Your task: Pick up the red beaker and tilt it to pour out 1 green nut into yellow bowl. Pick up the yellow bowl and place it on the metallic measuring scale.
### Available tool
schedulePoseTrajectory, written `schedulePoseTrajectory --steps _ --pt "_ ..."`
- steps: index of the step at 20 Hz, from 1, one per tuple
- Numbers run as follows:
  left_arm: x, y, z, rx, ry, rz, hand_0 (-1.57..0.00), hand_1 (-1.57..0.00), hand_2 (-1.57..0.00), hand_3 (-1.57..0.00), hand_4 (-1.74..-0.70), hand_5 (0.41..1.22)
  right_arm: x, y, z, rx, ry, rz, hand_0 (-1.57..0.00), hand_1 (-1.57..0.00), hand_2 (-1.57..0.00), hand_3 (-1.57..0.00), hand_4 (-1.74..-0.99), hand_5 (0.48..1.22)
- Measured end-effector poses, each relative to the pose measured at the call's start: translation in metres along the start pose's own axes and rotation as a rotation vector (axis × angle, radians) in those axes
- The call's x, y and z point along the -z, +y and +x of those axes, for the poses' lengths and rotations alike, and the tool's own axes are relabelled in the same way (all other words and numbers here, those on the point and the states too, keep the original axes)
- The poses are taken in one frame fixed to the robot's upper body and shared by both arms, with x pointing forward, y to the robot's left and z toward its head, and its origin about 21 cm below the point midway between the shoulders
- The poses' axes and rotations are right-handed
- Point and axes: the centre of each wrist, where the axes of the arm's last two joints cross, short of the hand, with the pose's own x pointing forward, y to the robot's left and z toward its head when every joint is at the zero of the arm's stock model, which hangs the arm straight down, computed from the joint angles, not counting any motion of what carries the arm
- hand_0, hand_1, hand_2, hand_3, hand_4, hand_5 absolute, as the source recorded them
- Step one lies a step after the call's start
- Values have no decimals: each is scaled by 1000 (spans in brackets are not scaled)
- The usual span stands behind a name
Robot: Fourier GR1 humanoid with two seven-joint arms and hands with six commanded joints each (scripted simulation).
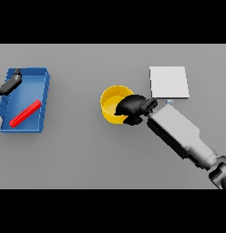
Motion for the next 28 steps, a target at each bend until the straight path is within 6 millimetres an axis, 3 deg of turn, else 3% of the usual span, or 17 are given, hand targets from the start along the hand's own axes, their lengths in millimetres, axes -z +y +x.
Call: schedulePoseTrajectory --steps 2,6,11,15,17,19,21,28 --pt "-2 -1 5 4 -8 -5 1 1 1 1 -735 689 -2 0 -2 2 -1 -1 -1474 -1472 -1281 -1365 -1702 1195" --pt "-1 -1 -4 8 -3 -3 1 1 1 1 -731 685 -8 2 -2 14 -9 -28 -1531 -1531 -1306 -1405 -1725 1210" --pt "0 1 1 6 -4 4 1 1 1 1 -735 690 -27 -21 -6 -4 26 -59 -1558 -1558 -1404 -1266 -1736 1217" --pt "-1 3 6 8 -16 9 1 1 1 1 -739 693 -45 -40 -7 -17 61 -110 -1566 -1566 -1422 -1268 -1739 1220" --pt "-2 7 4 4 -19 13 1 1 1 1 -736 697 -55 -42 -14 -14 83 -135 -1568 -1568 -1436 -1266 -1740 1220" --pt "-1 6 3 -5 -14 12 1 1 1 1 -746 697 -63 -41 -18 -1 86 -157 -1569 -1569 -1439 -1376 -1740 1220" --pt "-1 5 3 1 -5 6 1 1 1 1 -741 702 -67 -40 -19 20 112 -172 -1570 -1570 -1472 -1309 -1740 1220" --pt "-5 8 3 6 -11 15 1 1 1 1 -741 706 -101 -47 -72 42 280 -282 -1571 -1571 -1540 -1198 -1741 1221"
